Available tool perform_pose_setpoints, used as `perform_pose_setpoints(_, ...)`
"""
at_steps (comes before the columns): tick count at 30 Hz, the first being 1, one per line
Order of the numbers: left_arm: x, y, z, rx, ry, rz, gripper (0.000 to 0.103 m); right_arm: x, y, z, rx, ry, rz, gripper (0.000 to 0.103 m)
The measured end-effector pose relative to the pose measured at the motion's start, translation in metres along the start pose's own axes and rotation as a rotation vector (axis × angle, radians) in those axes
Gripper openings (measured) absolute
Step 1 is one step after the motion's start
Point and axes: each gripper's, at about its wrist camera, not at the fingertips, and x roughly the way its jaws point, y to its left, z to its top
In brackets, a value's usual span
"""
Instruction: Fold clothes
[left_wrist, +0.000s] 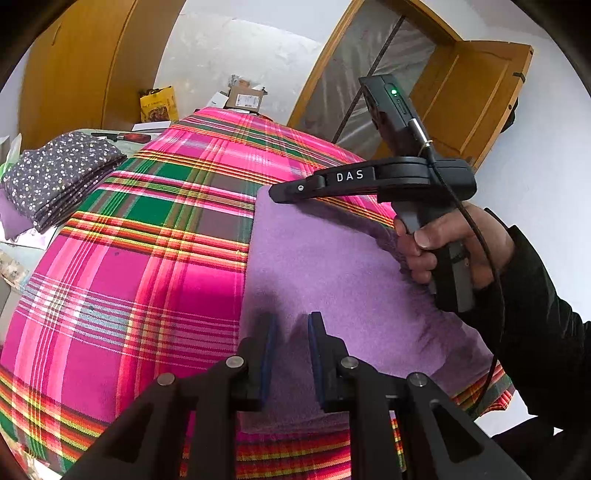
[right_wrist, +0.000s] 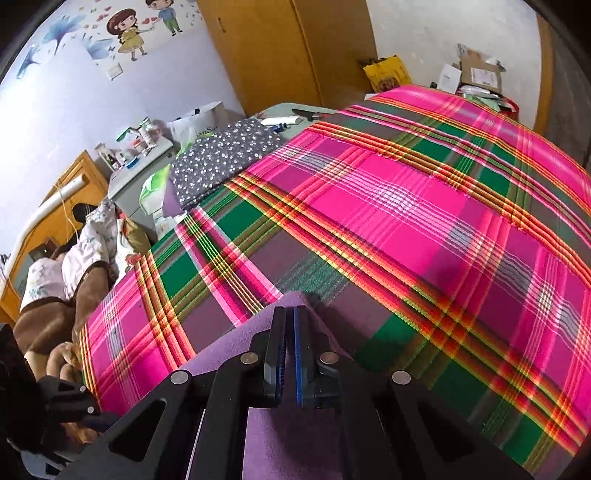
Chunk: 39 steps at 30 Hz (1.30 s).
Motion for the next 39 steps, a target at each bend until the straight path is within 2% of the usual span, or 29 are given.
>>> perform_pose_setpoints(7, 0.0, -0.002, -0.002, 0.018, -0.01, 0.014, 0.018, -0.008, 0.002, -0.004, 0.0, -0.021, 0.008, 0.002)
perform_pose_setpoints(10, -0.007, -0.005, -0.001, 0.012, -0.003, 0.037, 0.018, -0.023, 0.003, -0.008, 0.033, -0.038, 0.02, 0.007)
perform_pose_setpoints(14, -0.013, -0.007, 0.001, 0.02, -0.017, 0.061, 0.018, -0.053, 0.016, -0.038, 0.0, -0.099, 0.006, 0.009)
perform_pose_setpoints(18, -0.008, -0.009, 0.01, 0.034, -0.016, 0.083, 0.018, -0.073, 0.021, -0.076, 0.005, -0.147, -0.045, 0.011)
perform_pose_setpoints(25, 0.017, -0.012, 0.017, 0.041, 0.017, 0.106, 0.018, -0.066, 0.014, -0.105, 0.067, -0.115, -0.078, 0.012)
perform_pose_setpoints(30, 0.019, -0.015, 0.025, 0.043, 0.024, 0.116, 0.018, -0.068, 0.018, -0.107, 0.053, -0.129, -0.103, 0.012)
perform_pose_setpoints(35, 0.016, -0.02, 0.038, 0.069, -0.007, 0.121, 0.018, -0.077, 0.028, -0.113, 0.037, -0.133, -0.12, 0.012)
perform_pose_setpoints(39, 0.031, -0.019, 0.04, 0.067, 0.029, 0.114, 0.018, -0.072, 0.031, -0.119, 0.018, -0.119, -0.14, 0.012)
